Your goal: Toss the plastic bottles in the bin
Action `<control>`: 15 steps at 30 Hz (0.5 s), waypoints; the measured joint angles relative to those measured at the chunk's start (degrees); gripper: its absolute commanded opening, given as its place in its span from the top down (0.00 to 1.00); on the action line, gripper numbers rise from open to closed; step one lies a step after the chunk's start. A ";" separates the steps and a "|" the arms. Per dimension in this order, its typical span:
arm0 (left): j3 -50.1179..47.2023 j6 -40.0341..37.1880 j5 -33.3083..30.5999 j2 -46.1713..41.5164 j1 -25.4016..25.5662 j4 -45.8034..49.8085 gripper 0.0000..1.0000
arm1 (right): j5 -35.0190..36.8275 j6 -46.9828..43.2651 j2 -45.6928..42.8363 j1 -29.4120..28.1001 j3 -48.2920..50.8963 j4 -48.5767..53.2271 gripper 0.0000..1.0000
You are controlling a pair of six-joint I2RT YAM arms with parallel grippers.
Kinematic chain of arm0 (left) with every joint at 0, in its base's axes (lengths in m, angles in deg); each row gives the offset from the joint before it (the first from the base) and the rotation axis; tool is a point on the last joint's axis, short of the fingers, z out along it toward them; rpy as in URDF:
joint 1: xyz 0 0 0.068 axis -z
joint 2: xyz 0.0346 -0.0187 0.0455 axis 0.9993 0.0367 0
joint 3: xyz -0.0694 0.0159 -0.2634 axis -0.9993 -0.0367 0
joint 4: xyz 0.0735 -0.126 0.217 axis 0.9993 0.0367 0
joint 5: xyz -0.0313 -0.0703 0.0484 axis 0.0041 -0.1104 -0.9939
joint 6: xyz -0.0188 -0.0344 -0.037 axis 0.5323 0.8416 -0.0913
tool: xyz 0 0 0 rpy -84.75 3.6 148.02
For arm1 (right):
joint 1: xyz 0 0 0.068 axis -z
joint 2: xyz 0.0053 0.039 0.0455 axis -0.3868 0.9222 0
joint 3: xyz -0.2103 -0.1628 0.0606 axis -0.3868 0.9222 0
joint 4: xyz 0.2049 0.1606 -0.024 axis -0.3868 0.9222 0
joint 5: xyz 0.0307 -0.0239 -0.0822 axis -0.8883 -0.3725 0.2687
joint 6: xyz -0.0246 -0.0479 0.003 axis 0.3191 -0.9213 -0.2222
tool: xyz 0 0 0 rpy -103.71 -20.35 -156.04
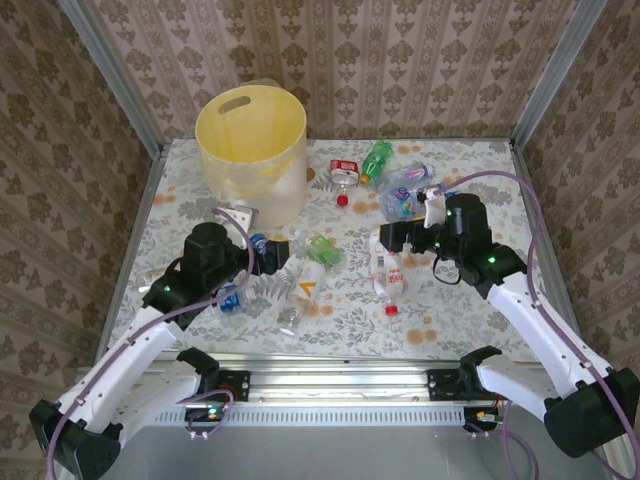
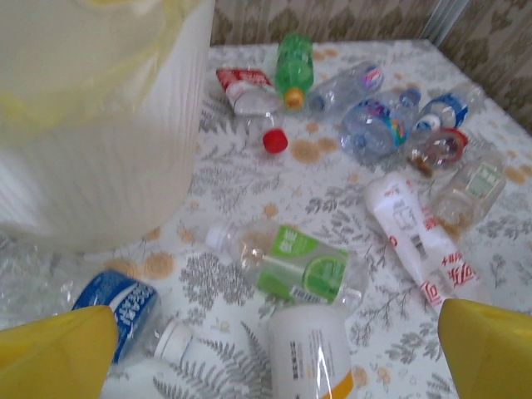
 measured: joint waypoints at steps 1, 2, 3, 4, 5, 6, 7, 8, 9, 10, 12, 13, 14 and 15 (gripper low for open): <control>0.00 0.39 -0.52 0.20 0.24 1.03 0.00 | 0.13 0.13 0.48 -0.46 0.00 0.68 0.00; 0.00 0.79 -0.98 0.55 0.52 2.10 0.00 | 0.15 0.13 1.14 -0.87 -0.04 1.25 0.00; 0.00 1.07 -1.27 0.96 0.57 2.78 0.00 | 0.15 0.13 1.95 -1.11 -0.09 1.57 0.00; 0.00 1.29 -1.46 1.31 0.59 3.15 0.00 | 0.20 0.15 2.95 -1.22 -0.26 1.81 0.00; 0.00 1.64 -1.57 1.66 0.59 3.45 0.00 | 0.20 0.15 4.35 -1.27 -0.70 2.14 0.00; -0.04 1.95 -1.81 1.86 0.59 3.54 0.00 | 0.20 0.13 5.99 -1.31 -1.38 2.38 0.00; -0.07 2.25 -1.88 1.90 0.59 3.52 0.00 | 0.15 0.13 7.82 -1.33 -2.23 2.43 0.00; -0.15 2.43 -1.90 1.86 0.59 3.37 0.00 | 0.13 0.13 9.73 -1.44 -3.23 2.40 0.00; -0.24 2.75 -1.95 1.73 0.59 3.17 0.00 | 0.13 0.13 12.00 -1.57 -4.66 2.38 0.00; -0.42 3.02 -2.08 1.62 0.59 2.89 0.00 | 0.09 0.11 13.86 -1.75 -5.88 2.40 0.00; -0.57 3.65 -2.10 1.51 0.57 2.58 0.00 | 0.09 0.07 18.34 -2.25 -9.44 2.34 0.01; -0.59 3.89 -2.08 1.53 0.57 2.34 0.00 | 0.07 0.02 20.26 -2.49 -11.10 2.27 0.01; -0.59 4.24 -2.03 1.64 0.46 1.99 0.00 | 0.02 -0.09 22.27 -2.69 -12.85 2.19 0.02; -0.59 4.57 -1.90 1.81 0.42 1.38 0.00 | -0.04 -0.09 24.48 -2.89 -14.80 1.88 0.04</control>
